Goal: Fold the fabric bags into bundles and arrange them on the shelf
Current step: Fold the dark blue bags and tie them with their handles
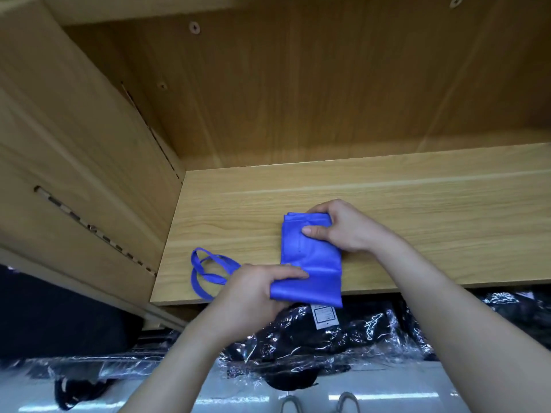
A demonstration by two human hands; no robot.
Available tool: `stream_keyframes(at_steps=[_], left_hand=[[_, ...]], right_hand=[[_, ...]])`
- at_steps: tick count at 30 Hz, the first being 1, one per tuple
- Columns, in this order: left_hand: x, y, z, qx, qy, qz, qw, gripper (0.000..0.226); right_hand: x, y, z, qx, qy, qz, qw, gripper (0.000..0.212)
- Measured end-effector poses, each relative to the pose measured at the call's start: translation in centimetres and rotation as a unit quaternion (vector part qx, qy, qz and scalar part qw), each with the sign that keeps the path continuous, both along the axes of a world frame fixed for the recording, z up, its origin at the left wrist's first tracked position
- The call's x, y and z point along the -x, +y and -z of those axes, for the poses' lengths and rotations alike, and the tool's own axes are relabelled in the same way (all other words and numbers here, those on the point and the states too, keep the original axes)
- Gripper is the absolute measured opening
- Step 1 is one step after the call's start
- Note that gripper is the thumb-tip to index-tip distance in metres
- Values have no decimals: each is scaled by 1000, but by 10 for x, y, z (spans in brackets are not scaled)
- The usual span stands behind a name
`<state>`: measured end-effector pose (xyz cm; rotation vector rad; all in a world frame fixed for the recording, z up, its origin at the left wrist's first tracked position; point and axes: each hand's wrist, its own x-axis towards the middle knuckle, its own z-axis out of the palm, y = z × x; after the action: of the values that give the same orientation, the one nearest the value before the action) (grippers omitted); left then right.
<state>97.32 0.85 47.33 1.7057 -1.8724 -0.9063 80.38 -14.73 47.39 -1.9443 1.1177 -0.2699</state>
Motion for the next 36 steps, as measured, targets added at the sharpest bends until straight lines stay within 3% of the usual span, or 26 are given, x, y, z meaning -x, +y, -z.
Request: stream_keyframes(at_steps=[2,4,7,9,11,12,14,16,19,21,26,28,32,34,36], left_hand=[[0,-8,-4,-15,69,-66,995,23],[4,-16,-6,-12,85,-156,984,20],[14,-25,-7,35,4,-199,979,27],[21,-27,-8,58,-56,-197,977,31],[25,-29,-8,68,-95,-200,973,40],[25,-29,-7,74,-103,-205,970,44],[24,-30,-7,67,-97,-219,969,53],[23,-33,-6,54,-79,-223,970,59],[26,-36,-1,51,-57,-177,981,64],[32,-33,1,55,-23,-143,988,52],[52,-13,-14,97,-15,-112,989,37],[54,-12,-20,104,-31,-125,986,39],[53,-15,-23,82,-87,-167,979,46],[56,-13,-24,84,-104,-166,977,49],[59,-14,-24,77,-61,-145,984,49]], right_hand=[[1,3,-1,5,2,-5,1000,25],[1,9,-4,-31,-36,4,999,22],[1,27,-22,-142,-160,58,975,35],[5,33,-33,-164,-157,85,970,62],[8,39,-40,-163,-140,64,974,73],[8,42,-41,-138,-128,39,981,66],[7,46,-37,-40,-85,9,996,33],[2,51,-25,53,-93,69,992,24],[-10,66,-10,93,-250,261,928,37],[-15,70,-6,91,-317,352,876,41],[-14,70,-18,-31,-437,455,775,40],[-11,73,-26,-82,-432,438,784,34],[-7,76,-33,-81,-304,366,876,40],[-5,76,-30,-31,-292,395,871,46],[-3,77,-24,14,-287,417,862,44]])
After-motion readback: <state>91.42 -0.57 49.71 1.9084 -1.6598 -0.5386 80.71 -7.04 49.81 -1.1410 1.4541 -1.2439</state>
